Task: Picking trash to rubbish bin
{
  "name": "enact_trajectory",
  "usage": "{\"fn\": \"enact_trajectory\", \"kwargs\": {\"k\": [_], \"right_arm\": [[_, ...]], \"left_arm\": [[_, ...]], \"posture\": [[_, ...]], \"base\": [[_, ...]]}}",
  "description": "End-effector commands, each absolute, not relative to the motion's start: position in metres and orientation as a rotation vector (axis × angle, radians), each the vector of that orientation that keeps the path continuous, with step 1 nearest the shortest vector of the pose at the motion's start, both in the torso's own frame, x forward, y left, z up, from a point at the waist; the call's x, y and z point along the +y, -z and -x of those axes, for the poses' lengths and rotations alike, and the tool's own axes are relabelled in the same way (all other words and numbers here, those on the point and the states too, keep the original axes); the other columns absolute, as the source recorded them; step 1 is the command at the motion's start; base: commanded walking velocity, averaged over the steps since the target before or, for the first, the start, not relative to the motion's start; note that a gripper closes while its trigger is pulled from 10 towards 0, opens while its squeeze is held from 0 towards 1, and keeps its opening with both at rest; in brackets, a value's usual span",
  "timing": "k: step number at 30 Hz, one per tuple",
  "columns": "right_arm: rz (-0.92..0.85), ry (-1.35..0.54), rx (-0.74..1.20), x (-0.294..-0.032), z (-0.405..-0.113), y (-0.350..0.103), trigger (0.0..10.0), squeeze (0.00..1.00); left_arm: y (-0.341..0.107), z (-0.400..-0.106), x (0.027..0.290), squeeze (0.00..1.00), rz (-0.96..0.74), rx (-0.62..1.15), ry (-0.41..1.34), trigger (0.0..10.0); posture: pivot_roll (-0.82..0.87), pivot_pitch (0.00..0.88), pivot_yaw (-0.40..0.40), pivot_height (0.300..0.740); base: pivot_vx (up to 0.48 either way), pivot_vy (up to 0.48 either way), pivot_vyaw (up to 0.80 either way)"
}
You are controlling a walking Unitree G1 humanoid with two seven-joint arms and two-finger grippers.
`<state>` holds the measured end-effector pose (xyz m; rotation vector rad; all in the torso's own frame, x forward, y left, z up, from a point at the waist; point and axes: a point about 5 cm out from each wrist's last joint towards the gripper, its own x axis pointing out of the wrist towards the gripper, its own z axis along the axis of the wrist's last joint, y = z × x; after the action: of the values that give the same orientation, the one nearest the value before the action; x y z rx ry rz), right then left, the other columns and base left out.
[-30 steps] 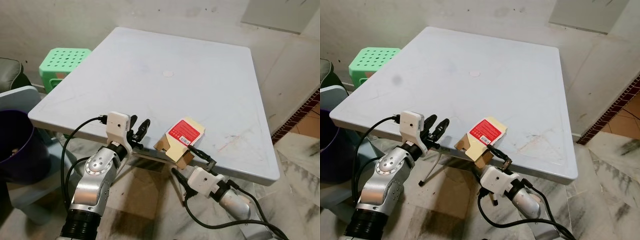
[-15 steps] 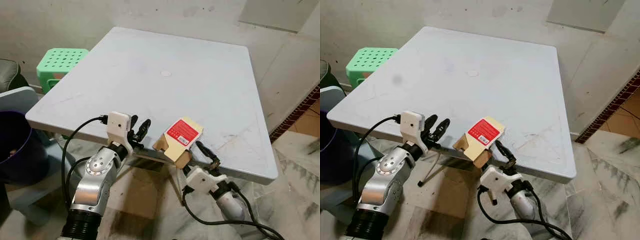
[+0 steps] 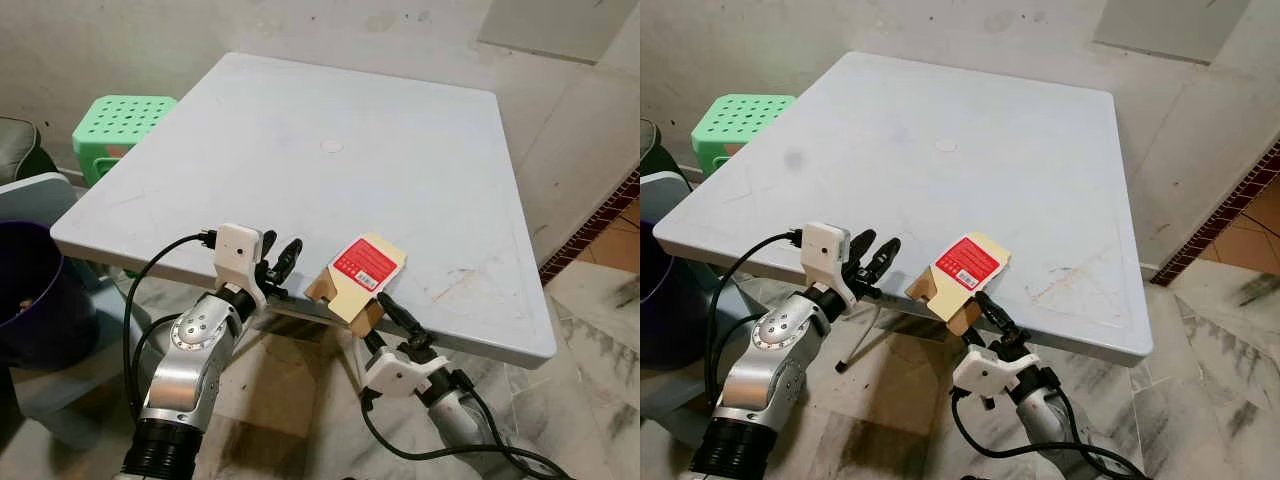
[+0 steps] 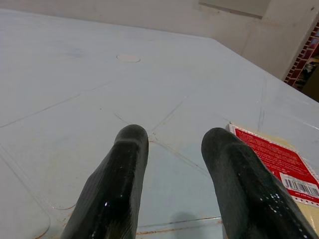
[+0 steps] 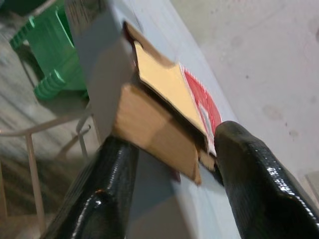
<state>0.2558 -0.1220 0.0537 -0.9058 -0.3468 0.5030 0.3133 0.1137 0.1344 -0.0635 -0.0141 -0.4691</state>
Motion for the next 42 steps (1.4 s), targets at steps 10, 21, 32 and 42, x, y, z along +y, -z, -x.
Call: {"fn": "enact_trajectory", "kwargs": {"k": [10,21,32,42], "right_arm": [[0.914,-0.549,-0.383,-0.119,-0.253,-0.05,0.0,0.0],[0.871,-0.53,-0.43,-0.119,-0.254,-0.053,0.0,0.0],[0.769,-0.396,-0.558,-0.127,-0.259,-0.072,0.0,0.0],[0.599,-0.055,-0.487,-0.151,-0.292,-0.098,10.0,0.0]], "left_arm": [[-0.134,-0.314,0.111,0.0,0.045,-0.006,0.48,10.0],[-0.133,-0.314,0.111,0.0,0.043,-0.008,0.479,10.0],[-0.133,-0.316,0.107,0.0,0.017,-0.013,0.507,10.0],[-0.135,-0.319,0.107,0.0,0.005,-0.026,0.505,10.0]], "posture": [[-0.05,0.129,-0.056,0.74],[-0.05,0.12,-0.056,0.74],[-0.07,0.104,-0.043,0.74],[-0.07,0.096,-0.033,0.74]], "base": [[0.0,0.0,0.0],[0.0,0.0,0.0],[0.0,0.0,0.0],[0.0,0.0,0.0]]}}
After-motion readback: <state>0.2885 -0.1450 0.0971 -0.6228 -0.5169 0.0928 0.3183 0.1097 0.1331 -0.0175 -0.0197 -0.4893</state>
